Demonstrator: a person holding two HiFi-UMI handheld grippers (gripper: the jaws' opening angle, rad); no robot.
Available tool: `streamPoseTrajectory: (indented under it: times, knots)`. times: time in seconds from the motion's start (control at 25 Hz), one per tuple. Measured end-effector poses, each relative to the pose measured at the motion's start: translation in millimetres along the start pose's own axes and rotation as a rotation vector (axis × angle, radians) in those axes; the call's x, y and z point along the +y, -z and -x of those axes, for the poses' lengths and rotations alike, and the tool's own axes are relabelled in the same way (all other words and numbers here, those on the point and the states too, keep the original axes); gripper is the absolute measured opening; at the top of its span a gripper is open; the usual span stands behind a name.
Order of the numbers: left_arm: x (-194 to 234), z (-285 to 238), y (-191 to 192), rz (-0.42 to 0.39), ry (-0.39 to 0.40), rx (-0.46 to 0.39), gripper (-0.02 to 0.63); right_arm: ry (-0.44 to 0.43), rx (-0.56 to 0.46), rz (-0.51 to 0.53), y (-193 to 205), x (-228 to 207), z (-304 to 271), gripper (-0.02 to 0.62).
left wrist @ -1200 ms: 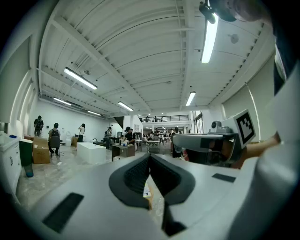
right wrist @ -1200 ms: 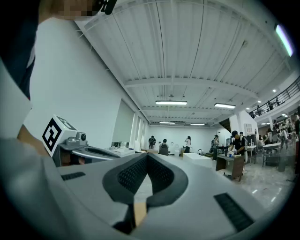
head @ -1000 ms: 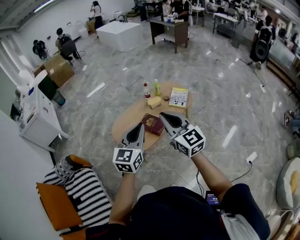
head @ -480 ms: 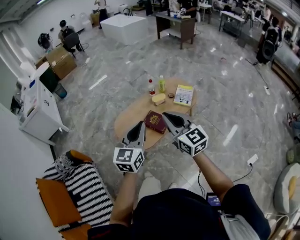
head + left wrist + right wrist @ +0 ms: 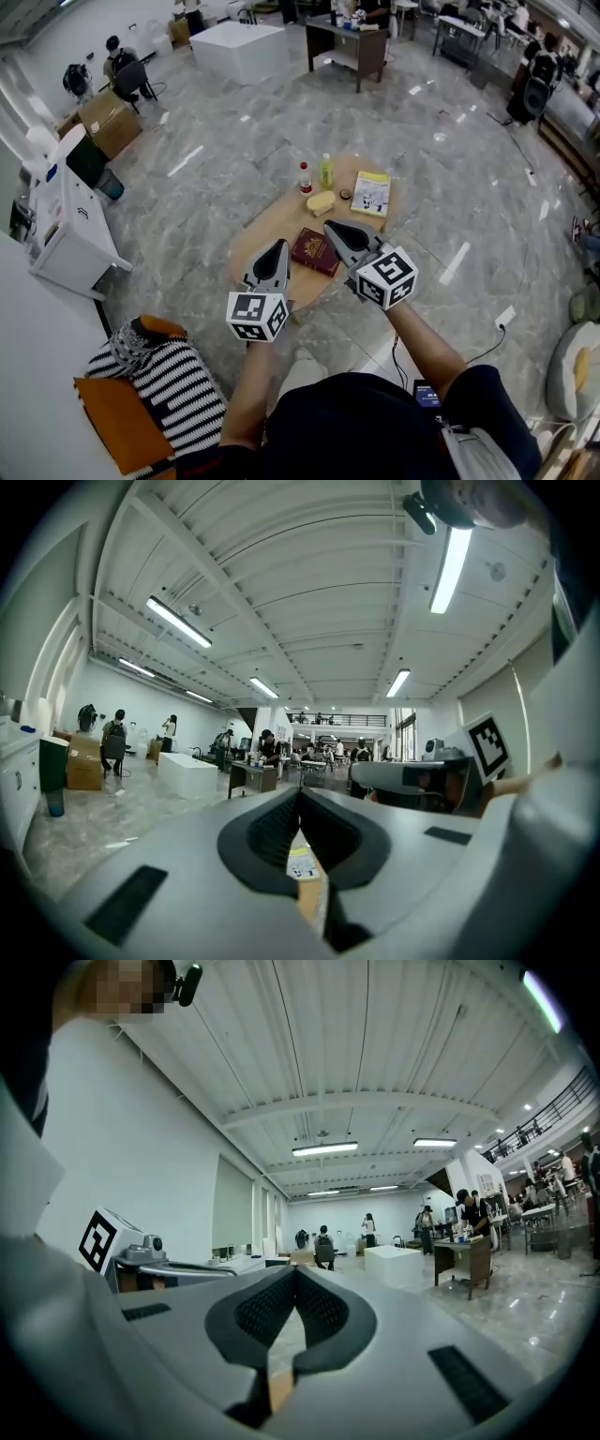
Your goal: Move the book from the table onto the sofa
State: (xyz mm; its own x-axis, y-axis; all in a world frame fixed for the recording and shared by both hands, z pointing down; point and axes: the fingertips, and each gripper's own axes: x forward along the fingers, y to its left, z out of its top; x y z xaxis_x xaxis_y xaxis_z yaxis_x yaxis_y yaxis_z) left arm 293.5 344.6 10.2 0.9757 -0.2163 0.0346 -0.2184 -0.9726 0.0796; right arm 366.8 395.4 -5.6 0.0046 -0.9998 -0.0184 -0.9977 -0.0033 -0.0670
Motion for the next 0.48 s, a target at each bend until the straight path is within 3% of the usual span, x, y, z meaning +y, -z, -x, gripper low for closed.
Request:
streamPoseTrajectory:
  times: [0.12,0.48]
  knots:
    - [22,-14,0,-0.017,0.013,0.003,0.017,0.016,0.014,-0.003,3,-9,-23,0.012]
    - [79,-45,23,0.033,0.079,0.043,0.017,0.061,0.112,-0.052,41,-26,-79,0.012]
